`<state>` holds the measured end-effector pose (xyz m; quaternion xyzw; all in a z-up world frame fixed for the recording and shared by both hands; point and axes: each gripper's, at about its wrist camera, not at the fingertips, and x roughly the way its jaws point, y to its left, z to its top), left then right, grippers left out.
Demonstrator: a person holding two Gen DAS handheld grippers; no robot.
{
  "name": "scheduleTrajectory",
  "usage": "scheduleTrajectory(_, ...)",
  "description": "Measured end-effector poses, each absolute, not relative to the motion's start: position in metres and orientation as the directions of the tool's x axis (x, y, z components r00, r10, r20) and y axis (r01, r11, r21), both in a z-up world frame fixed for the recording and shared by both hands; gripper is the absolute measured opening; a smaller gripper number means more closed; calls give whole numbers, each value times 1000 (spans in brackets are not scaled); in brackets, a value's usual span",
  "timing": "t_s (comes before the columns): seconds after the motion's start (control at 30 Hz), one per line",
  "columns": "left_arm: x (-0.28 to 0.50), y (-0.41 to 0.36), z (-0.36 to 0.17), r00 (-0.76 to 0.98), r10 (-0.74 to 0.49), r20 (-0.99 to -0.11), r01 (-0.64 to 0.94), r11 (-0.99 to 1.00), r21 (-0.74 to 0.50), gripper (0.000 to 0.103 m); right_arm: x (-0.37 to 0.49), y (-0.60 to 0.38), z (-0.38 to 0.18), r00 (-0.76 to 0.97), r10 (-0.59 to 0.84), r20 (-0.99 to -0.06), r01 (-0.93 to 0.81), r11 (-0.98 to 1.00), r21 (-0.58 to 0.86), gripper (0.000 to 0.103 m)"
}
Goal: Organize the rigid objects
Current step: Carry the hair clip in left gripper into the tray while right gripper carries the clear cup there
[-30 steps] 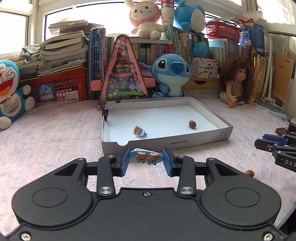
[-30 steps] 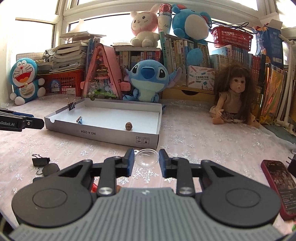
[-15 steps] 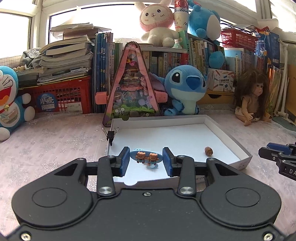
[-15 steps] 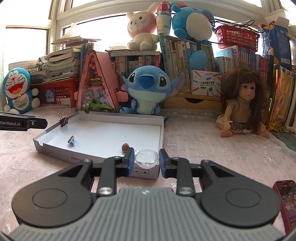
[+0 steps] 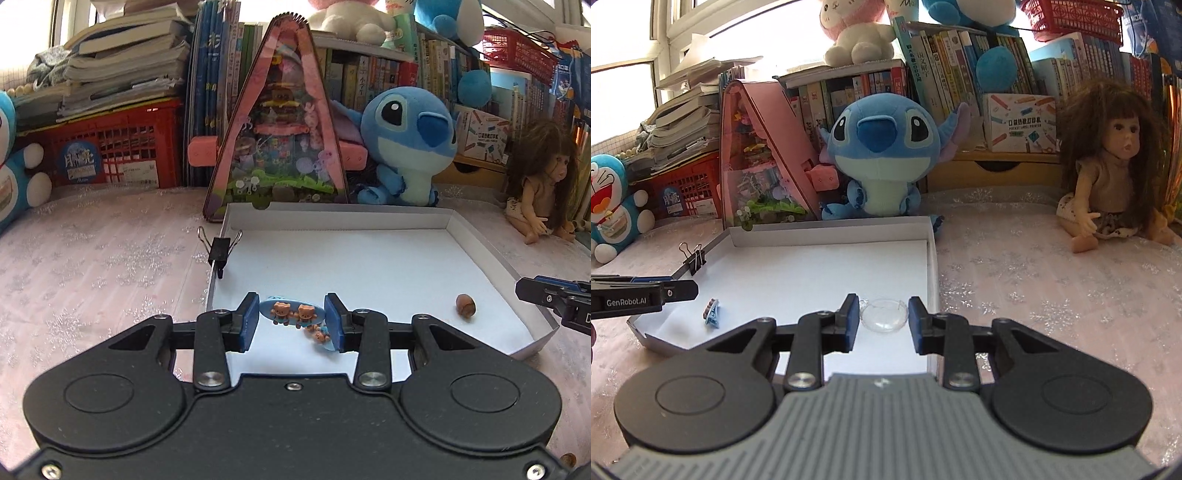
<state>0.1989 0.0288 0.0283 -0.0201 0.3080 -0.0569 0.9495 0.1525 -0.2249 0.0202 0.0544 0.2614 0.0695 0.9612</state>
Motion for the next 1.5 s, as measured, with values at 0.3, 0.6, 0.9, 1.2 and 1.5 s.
scheduleTrajectory(0.3, 206, 23, 13, 791, -103, -603, 100, 994, -39, 36, 175, -223, 6, 829, 181, -529, -82, 975, 204, 33)
scheduleTrajectory(0.6, 212, 21, 7, 779, -107, -617, 93, 994, -55, 36, 183, -215, -1, 819, 178, -546, -89, 979, 186, 33)
scheduleTrajectory(0.9, 214, 19, 5, 781, -98, -616, 93, 995, -41, 36, 186, -210, -4, 816, 164, -555, -95, 984, 150, 33)
scheduleTrajectory(1.2, 216, 14, 3, 782, -76, -618, 91, 996, -7, 36, 188, -204, -5, 812, 152, -564, -103, 988, 118, 33)
scheduleTrajectory(1.5, 218, 13, 3, 781, -70, -621, 82, 997, -9, 37, 189, -202, -7, 809, 144, -571, -112, 990, 90, 33)
